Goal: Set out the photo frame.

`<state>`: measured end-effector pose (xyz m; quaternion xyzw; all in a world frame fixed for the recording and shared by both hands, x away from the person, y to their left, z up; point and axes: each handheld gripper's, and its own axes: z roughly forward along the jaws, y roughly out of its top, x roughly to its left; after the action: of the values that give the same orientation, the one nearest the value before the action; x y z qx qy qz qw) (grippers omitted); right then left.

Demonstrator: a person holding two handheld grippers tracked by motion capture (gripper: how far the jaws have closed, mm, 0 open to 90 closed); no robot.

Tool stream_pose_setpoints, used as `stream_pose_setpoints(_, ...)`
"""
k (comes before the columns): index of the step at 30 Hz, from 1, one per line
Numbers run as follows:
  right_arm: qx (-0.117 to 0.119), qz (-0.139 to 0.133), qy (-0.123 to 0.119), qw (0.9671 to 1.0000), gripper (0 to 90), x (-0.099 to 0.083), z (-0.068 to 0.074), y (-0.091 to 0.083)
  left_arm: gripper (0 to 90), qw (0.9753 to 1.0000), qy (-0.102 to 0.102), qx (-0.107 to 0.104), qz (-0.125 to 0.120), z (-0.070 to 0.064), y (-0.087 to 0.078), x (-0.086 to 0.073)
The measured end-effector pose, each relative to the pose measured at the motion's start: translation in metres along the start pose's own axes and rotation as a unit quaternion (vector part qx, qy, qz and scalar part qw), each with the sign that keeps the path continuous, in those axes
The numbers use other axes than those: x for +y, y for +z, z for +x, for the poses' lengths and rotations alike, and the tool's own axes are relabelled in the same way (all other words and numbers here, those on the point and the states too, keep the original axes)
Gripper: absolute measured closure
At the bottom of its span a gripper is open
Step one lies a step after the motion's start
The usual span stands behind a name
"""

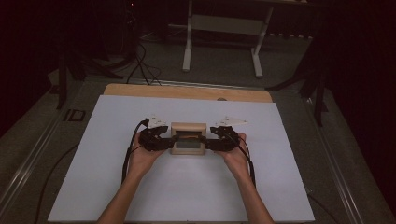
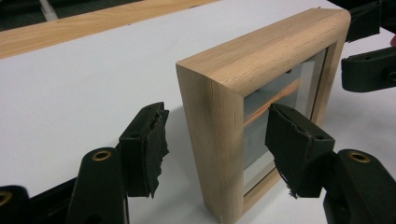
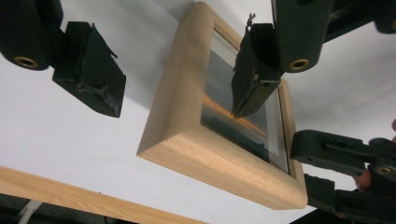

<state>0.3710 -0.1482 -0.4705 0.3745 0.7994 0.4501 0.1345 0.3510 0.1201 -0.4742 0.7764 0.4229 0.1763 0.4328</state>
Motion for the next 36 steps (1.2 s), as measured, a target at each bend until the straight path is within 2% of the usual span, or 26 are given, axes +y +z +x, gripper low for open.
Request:
stream_pose_setpoints(8,-0.003,0.0,-0.009,1.0,34.8,-0.005,0.0,-0.013,39.0,0.9999,0.01,0.002,-0.007,-0.003,-0.014,-0.001)
stream_pose_setpoints(20,0.002,0.012,-0.032,0.9994,34.9,-0.014,0.0,-0.03,39.5,0.9995,0.026,-0.011,-0.011,-0.007,-0.037,-0.006)
stream_pose_setpoints(27,0.005,0.014,-0.042,0.999,35.2,-0.022,0.002,-0.04,39.5,0.9991,0.036,-0.02,-0.011,-0.011,-0.049,-0.014)
stream_pose_setpoints(36,0.004,0.014,-0.04,0.9991,35.2,-0.033,-0.001,-0.051,39.4,0.9988,0.046,-0.016,-0.005,-0.012,-0.059,-0.027)
